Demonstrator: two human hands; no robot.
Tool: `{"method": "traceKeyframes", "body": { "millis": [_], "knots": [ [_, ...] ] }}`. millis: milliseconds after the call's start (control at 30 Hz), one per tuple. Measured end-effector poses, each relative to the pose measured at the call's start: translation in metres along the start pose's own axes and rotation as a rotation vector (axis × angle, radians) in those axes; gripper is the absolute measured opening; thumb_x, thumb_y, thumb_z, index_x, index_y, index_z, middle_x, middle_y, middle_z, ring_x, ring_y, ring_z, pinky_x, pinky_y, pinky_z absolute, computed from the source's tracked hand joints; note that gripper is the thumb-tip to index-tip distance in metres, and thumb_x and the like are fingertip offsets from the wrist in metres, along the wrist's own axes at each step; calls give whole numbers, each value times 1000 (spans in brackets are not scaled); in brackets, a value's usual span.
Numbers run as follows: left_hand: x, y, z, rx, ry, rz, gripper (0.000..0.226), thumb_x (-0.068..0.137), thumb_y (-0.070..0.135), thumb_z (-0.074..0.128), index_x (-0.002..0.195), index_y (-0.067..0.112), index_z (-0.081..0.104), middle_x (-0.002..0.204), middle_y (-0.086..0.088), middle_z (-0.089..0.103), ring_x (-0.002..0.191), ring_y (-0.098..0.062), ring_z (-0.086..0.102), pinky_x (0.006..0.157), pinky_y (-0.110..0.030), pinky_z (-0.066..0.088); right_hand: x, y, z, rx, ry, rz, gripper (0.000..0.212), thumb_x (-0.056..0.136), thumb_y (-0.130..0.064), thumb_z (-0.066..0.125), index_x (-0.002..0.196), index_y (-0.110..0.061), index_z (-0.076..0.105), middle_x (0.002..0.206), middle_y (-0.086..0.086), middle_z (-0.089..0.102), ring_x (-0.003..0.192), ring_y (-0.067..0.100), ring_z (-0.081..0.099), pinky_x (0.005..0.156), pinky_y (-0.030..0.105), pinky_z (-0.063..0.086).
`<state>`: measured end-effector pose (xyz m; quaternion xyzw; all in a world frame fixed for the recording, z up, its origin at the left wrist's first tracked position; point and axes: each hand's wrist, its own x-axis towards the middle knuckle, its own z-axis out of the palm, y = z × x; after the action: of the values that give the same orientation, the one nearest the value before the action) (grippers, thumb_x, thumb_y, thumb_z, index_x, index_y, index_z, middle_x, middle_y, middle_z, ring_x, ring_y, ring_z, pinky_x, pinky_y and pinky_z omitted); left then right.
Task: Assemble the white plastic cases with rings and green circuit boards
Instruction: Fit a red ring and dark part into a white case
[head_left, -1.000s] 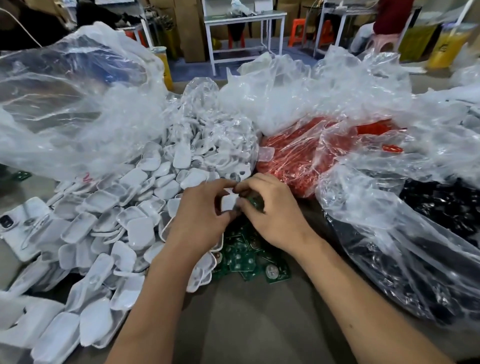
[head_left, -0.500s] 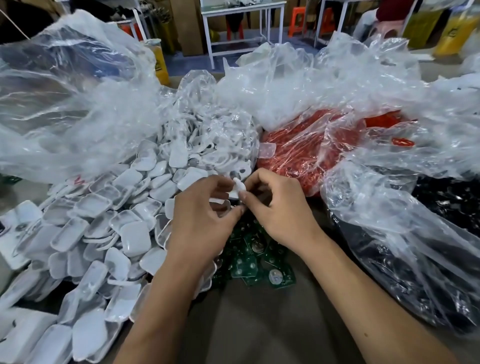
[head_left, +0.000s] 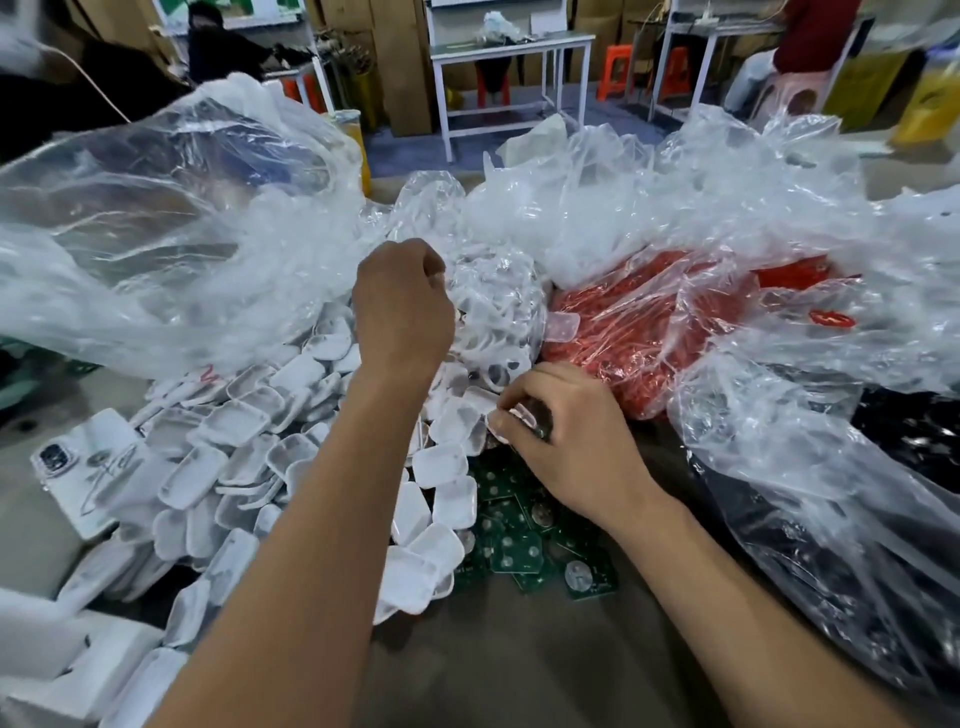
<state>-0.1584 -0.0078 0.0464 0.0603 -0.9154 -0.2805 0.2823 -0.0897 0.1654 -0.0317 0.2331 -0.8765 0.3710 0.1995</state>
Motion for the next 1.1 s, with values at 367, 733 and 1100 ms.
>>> {"method": "traceKeyframes", "body": {
  "millis": [367, 733, 1100],
  "knots": [
    [16, -14, 19, 275, -304, -22, 26, 89, 7, 62, 110, 17, 73, 112, -15, 72, 111, -35, 66, 77, -31, 43, 97, -27, 2, -249, 32, -111, 21, 97, -9, 64, 117, -7, 70, 116, 8, 69, 115, 26, 54, 94, 37, 48],
    [15, -36, 2, -64, -304, -150, 42, 83, 11, 85, 120, 11, 67, 108, -5, 68, 92, -19, 62, 60, -13, 43, 85, 8, 5, -294, -98, 117, 19, 98, -31, 71, 93, -13, 74, 94, 3, 70, 97, 18, 62, 90, 36, 56],
    [12, -42, 1, -196, -345, -201, 53, 78, 8, 87, 126, 13, 67, 106, -3, 71, 91, -17, 67, 78, -24, 57, 99, -5, -2, -146, -121, 149, 24, 89, -17, 71, 112, -18, 77, 113, 2, 75, 105, 20, 68, 96, 36, 56]
  ]
}}
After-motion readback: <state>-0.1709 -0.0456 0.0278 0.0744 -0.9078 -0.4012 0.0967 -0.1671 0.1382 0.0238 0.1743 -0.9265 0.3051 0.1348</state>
